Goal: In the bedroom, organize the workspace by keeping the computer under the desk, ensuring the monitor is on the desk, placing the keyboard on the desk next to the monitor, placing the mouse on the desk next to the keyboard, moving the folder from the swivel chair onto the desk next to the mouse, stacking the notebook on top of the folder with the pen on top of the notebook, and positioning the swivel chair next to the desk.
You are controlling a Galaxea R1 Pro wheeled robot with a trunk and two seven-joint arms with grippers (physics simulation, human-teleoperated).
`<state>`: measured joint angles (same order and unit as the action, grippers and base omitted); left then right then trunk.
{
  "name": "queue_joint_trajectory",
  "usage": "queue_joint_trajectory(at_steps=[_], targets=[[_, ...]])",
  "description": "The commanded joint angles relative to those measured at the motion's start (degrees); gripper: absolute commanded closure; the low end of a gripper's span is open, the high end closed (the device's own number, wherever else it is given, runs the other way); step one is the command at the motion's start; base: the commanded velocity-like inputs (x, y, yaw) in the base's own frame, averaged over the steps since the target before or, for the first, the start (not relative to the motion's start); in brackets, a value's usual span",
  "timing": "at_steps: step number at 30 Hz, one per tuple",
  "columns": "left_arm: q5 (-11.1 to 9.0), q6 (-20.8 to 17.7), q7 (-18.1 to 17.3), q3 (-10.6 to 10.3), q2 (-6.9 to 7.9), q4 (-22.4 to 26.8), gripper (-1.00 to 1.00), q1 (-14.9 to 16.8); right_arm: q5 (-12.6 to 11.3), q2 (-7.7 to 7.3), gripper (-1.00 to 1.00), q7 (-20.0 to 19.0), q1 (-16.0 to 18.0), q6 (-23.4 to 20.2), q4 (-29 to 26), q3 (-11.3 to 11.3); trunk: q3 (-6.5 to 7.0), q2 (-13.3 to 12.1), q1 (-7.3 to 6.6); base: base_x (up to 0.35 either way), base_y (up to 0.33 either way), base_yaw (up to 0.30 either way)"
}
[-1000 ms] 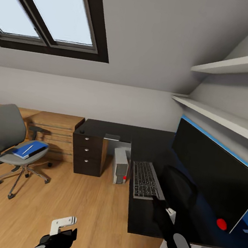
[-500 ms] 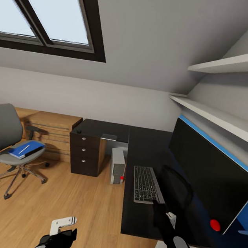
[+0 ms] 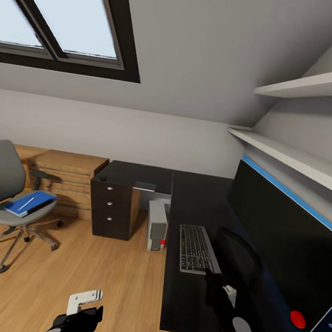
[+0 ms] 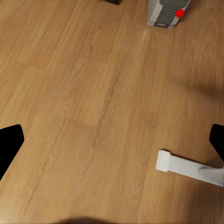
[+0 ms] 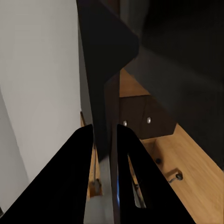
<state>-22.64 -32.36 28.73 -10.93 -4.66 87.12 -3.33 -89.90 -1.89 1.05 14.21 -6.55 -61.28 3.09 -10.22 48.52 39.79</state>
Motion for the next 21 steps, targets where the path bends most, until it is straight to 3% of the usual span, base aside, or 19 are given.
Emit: queue_joint_trajectory(at_steps=[1, 13, 21], targets=[[-0.61, -0.07, 0.54, -0.06, 0.0, 0.08, -1.0, 0.03, -0.63, -0.03, 1.0, -0.03, 0.03, -0.03, -0.04, -0.07, -0.07, 0.05, 0.04, 0.305, 0.0, 0.0], [-0.61, -0.07, 0.54, -0.06, 0.0, 0.08, -1.0, 0.02, -0.8, 0.1, 1.0, 1.22, 0.03, -0.18, 1.23, -2.06, -0.07, 0.05, 0.04, 0.243, 0.0, 0.0], [-0.65, -0.07, 0.54, -0.06, 0.0, 0.09, -1.0, 0.01, -0.81, 0.13, 1.0, 1.23, 0.03, -0.21, 1.24, -2.29, -0.07, 0.05, 0.04, 0.069, -0.008, 0.0]])
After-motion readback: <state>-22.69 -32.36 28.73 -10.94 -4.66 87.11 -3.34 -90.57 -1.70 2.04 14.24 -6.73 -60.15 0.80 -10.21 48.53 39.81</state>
